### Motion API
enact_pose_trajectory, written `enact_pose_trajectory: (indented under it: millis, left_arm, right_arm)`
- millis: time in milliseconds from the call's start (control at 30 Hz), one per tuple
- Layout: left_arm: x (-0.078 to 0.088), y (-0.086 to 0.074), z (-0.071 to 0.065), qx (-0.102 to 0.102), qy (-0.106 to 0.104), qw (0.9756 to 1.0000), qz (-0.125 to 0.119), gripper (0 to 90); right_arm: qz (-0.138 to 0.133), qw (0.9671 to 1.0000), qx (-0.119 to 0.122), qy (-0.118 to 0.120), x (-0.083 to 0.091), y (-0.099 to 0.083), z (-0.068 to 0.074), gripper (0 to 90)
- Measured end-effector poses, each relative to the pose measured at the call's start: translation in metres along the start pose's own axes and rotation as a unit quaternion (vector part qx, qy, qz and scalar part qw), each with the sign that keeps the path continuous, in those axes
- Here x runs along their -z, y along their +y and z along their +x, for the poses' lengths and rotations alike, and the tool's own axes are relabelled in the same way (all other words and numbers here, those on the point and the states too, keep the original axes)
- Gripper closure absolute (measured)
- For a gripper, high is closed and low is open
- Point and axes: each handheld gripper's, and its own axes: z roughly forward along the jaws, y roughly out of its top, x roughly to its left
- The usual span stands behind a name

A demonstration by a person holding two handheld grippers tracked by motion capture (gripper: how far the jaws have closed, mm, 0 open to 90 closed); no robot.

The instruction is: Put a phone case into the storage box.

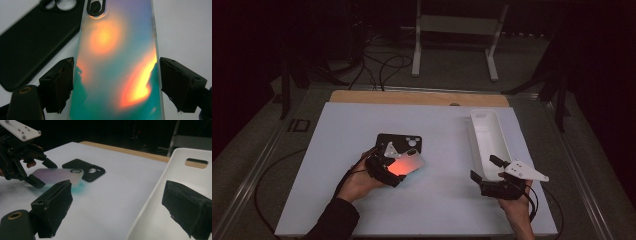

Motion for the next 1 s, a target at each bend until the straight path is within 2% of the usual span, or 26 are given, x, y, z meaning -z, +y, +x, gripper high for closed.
enact_pose_trajectory:
  millis: [133,167,200,233,267,300,333,400,533,600,633,733,767,867,900,933,967,1000]
  left_arm:
    - [0.007,0.003,-0.002,-0.001,0.004,0.9999,-0.016,16.9]
    - [0.012,0.006,-0.004,-0.003,0.006,0.9995,-0.03,16.9]
    - [0.012,0.006,-0.004,-0.003,0.006,0.9995,-0.03,17.0]
    - [0.017,0.008,-0.007,-0.004,0.006,0.9991,-0.041,16.9]
    - [0.017,0.008,-0.007,-0.004,0.006,0.9991,-0.041,16.9]
    - [0.021,0.011,-0.01,-0.01,0.008,0.9984,-0.056,17.0]
    - [0.021,0.011,-0.01,-0.01,0.008,0.9984,-0.056,16.9]
    - [0.028,0.016,-0.016,-0.018,0.012,0.9968,-0.076,16.9]
    - [0.032,0.022,-0.02,-0.025,0.012,0.9957,-0.088,16.9]
    - [0.035,0.027,-0.024,-0.032,0.008,0.995,-0.094,16.9]
    - [0.037,0.031,-0.028,-0.04,0.007,0.9944,-0.097,16.9]
    - [0.038,0.035,-0.031,-0.046,0.003,0.9938,-0.101,16.9]
    - [0.039,0.039,-0.035,-0.05,0.0,0.993,-0.108,17.0]
    - [0.04,0.043,-0.038,-0.055,0.0,0.9918,-0.115,16.9]
    - [0.041,0.046,-0.043,-0.06,-0.002,0.9906,-0.123,16.9]
    - [0.041,0.046,-0.043,-0.06,-0.002,0.9906,-0.123,16.9]
    - [0.041,0.046,-0.043,-0.06,-0.002,0.9906,-0.123,16.9]
    - [0.042,0.051,-0.048,-0.068,-0.002,0.9893,-0.129,16.9]
  right_arm:
    - [0.006,0.9998,-0.016,0.012,-0.004,0.002,-0.001,9.0]
    - [0.008,0.9996,-0.022,0.015,-0.006,0.003,-0.001,9.0]
    - [0.009,0.9995,-0.024,0.018,-0.007,0.004,-0.001,9.0]
    - [0.009,0.9992,-0.031,0.025,-0.008,0.006,-0.002,9.0]
    - [0.01,0.9989,-0.035,0.028,-0.01,0.007,-0.002,9.0]
    - [0.012,0.9987,-0.038,0.032,-0.012,0.009,-0.001,9.0]
    - [0.012,0.9986,-0.039,0.034,-0.013,0.01,-0.001,9.0]
    - [0.015,0.9982,-0.041,0.042,-0.016,0.013,0.0,9.0]
    - [0.021,0.9972,-0.044,0.057,-0.023,0.019,0.004,10.2]
    - [0.035,0.9964,-0.045,0.062,-0.031,0.024,0.01,11.7]
    - [0.038,0.9959,-0.047,0.068,-0.034,0.025,0.011,11.8]
    - [0.045,0.9946,-0.054,0.076,-0.039,0.027,0.014,13.2]
    - [0.047,0.9931,-0.06,0.089,-0.044,0.028,0.017,13.7]
    - [0.05,0.9916,-0.068,0.098,-0.048,0.03,0.02,15.2]
    - [0.055,0.9898,-0.078,0.106,-0.052,0.032,0.023,19.5]
    - [0.055,0.9898,-0.078,0.106,-0.052,0.032,0.023,19.5]
    - [0.057,0.9883,-0.084,0.114,-0.053,0.032,0.024,19.5]
    - [0.057,0.9883,-0.084,0.114,-0.053,0.032,0.024,20.7]
